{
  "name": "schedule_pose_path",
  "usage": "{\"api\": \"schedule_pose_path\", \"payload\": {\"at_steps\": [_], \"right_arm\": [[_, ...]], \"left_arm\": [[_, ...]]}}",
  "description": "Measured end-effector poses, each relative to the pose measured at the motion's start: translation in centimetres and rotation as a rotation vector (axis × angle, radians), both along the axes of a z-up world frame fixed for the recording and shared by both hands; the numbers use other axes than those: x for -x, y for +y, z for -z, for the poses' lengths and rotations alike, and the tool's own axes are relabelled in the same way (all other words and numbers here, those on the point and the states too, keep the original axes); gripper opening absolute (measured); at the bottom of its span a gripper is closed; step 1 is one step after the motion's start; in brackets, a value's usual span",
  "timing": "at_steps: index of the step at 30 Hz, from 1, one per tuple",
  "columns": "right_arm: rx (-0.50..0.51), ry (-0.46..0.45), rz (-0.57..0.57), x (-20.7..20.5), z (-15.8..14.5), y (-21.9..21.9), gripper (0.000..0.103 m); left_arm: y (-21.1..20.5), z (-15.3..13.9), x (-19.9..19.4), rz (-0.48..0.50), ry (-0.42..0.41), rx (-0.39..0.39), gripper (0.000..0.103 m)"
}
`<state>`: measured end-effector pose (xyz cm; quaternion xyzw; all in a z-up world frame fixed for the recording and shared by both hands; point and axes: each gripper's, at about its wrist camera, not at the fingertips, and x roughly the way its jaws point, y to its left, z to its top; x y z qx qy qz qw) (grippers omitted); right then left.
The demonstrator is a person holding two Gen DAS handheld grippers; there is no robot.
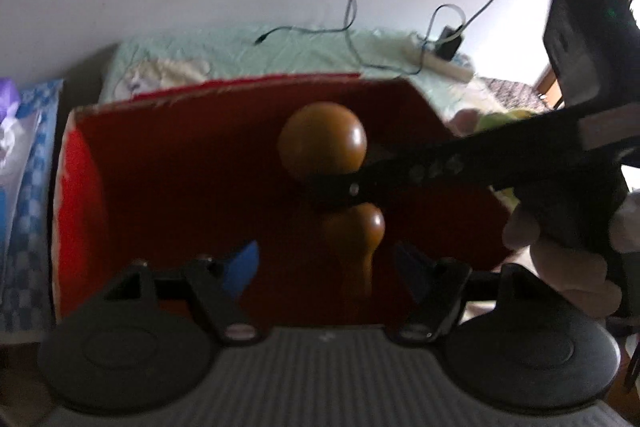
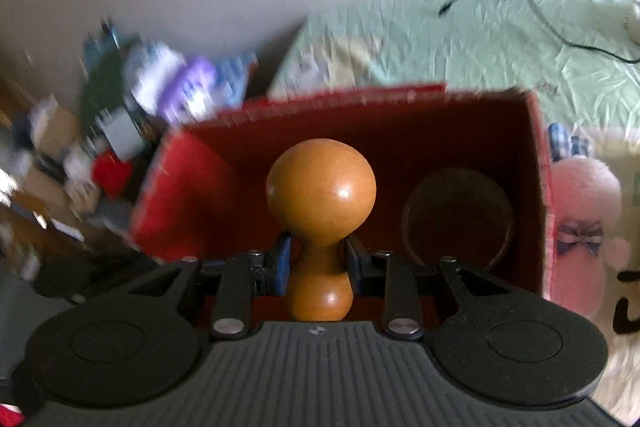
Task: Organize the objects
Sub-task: 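Carry the wooden toy over the red box and lower it inside, then hold the wooden toy upright beside the tape roll in the box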
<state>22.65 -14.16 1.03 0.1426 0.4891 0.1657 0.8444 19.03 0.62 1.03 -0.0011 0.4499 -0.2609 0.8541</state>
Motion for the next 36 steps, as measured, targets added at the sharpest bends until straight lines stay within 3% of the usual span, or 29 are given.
{"api": "schedule_pose_path", "payload": {"at_steps": [7, 10, 13, 21, 27, 36], "right_arm": [[0.191, 0.117, -0.067, -2.0, 3.2, 2.1, 0.031], [0.191, 0.207, -0.072, -2.8, 4.2, 1.9, 0.031], [0.212, 0.224, -0.041, -2.7, 4.4, 1.7, 0.032], [0.101, 0.199, 0.048, -1.6, 4.1, -0.3, 0.032], [0.104, 0.167, 0.071, -1.0, 3.7, -0.5, 0.032], [0.063, 0.19, 0.06, -0.9, 4.2, -1.4, 0.033]], "left_arm": [[0.0, 1.7, -0.8, -0.023, 0.011, -0.1, 0.076], [-0.3, 2.4, -1.6, -0.033, 0.023, -0.137, 0.076], [-0.5, 2.6, -2.0, -0.036, 0.039, -0.154, 0.075], [-1.5, 2.7, -2.7, -0.092, 0.003, -0.26, 0.076], [-1.4, 3.5, -3.2, -0.114, 0.023, -0.288, 0.076], [-2.0, 3.5, -3.1, -0.104, -0.03, -0.351, 0.079]]}}
